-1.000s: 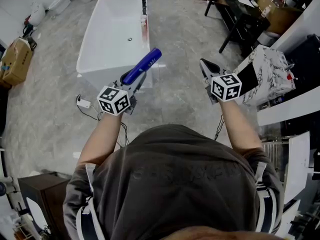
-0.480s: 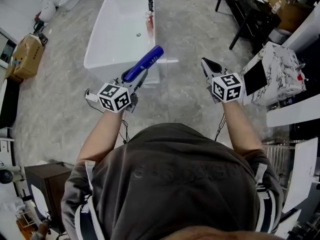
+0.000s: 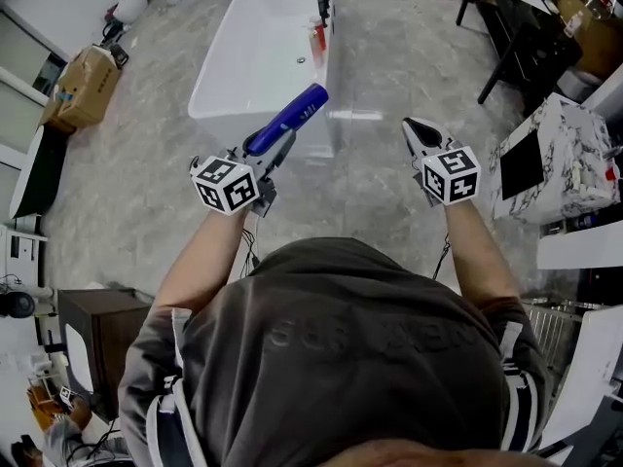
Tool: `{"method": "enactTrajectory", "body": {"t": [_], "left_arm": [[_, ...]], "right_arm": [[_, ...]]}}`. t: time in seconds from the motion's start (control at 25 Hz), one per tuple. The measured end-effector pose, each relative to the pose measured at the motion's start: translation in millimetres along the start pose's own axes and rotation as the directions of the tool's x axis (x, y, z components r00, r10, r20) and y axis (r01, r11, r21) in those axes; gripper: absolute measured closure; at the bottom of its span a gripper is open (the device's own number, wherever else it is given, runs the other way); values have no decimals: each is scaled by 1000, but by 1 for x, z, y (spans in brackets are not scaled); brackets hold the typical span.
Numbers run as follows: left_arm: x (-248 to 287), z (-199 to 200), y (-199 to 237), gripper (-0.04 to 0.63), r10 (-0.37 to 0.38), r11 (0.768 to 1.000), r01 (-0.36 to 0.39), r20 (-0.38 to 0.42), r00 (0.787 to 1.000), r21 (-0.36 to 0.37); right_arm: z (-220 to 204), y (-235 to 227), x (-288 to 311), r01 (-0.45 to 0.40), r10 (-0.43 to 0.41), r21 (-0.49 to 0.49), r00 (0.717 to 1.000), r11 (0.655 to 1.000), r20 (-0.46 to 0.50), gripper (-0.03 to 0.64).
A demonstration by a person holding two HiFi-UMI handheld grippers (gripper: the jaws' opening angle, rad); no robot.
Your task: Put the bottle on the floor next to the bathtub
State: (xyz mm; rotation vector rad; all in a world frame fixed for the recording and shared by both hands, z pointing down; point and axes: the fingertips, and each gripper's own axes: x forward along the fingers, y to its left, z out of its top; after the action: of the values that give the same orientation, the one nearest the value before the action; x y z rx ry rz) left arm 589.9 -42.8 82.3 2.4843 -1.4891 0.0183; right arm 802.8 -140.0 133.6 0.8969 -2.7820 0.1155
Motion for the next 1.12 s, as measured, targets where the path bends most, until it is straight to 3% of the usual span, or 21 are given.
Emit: {"method": "enactTrajectory", "body": {"t": [0.24, 0.44, 0.64, 0.8, 0.92, 1.12], "left_arm": [[-46, 9, 76, 457, -11, 1000, 11, 40, 999, -11], [-128, 6, 208, 457, -64, 998, 65, 69, 996, -17], [-246, 11, 361, 457, -94, 992, 97, -42, 995, 81], [-310, 21, 451, 457, -100, 990, 111, -114, 988, 87], [-332, 27, 492, 457, -87, 994, 95, -117, 989, 62], [-345, 21, 519, 457, -71, 997, 74, -111, 991, 22]], "right_arm": [[15, 59, 62, -9, 8, -44, 1000, 999, -18, 624], [29, 155, 165, 37, -38, -58, 999, 998, -21, 624], [55, 287, 292, 86, -85, 6, 996, 996, -4, 624], [75, 362, 353, 99, -98, 47, 995, 994, -26, 624], [81, 391, 375, 101, -98, 52, 994, 994, -50, 624], [88, 401, 394, 102, -98, 66, 993, 993, -64, 624]]}}
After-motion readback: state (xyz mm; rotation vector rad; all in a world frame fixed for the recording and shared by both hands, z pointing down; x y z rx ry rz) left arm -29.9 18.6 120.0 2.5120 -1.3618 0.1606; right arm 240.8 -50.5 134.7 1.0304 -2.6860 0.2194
